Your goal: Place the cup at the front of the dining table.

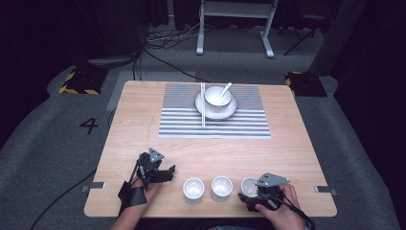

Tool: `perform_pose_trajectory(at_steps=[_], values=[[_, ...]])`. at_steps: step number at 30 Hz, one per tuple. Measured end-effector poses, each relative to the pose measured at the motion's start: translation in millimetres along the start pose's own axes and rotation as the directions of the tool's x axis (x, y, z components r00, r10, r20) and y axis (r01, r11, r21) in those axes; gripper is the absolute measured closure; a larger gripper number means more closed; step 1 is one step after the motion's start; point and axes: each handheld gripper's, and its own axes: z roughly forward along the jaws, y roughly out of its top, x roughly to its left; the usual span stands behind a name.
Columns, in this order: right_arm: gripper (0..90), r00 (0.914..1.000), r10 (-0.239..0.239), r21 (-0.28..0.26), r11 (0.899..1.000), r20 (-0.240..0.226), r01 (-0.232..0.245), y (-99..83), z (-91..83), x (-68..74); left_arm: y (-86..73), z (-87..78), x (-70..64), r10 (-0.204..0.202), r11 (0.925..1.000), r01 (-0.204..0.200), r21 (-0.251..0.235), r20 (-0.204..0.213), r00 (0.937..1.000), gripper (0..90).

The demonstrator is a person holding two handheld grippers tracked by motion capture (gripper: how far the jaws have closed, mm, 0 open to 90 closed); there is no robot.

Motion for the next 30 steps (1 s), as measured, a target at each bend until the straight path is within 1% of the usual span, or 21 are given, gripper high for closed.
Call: perform_pose_trajectory(at_steps=[6, 9, 11, 20, 23, 30], values=[[27.3, 0.9999, 0.012, 0.011, 1.0, -0.002, -0.012, 1.7, -1.8, -1.1, 0.0, 0.0, 0.0, 0.0, 1.0, 0.0, 0.0, 0.0, 1.0, 18.9], [27.3, 0.9998, 0.018, 0.007, 1.0, -0.001, -0.018, 3.5, -3.9, -1.7, 0.0, 0.0, 0.0, 0.0, 1.0, 0.0, 0.0, 0.0, 1.0, 18.9], [27.3, 0.9999, 0.015, -0.005, 1.0, 0.006, -0.015, 7.1, -7.8, -4.1, 0.0, 0.0, 0.0, -0.001, 1.0, 0.001, 0.0, 0.0, 1.0, 18.9], [27.3, 0.9989, 0.04, -0.037, 0.999, 0.026, -0.039, 16.8, -18.2, -12.2, 0.0, 0.0, 0.0, 0.0, 1.0, 0.0, 0.0, 0.0, 1.0, 18.8], [27.3, 0.9985, 0.049, -0.052, 0.997, 0.022, -0.048, 20.6, -21.7, -14.4, 0.0, 0.0, 0.0, -0.001, 1.0, 0.001, 0.0, 0.0, 1.0, 18.9], [27.3, 0.998, 0.05, -0.086, 0.995, 0.039, -0.047, 30.5, -29.3, -18.8, 0.0, 0.0, 0.0, 0.0, 1.0, 0.0, 0.0, 0.0, 1.0, 18.9]])
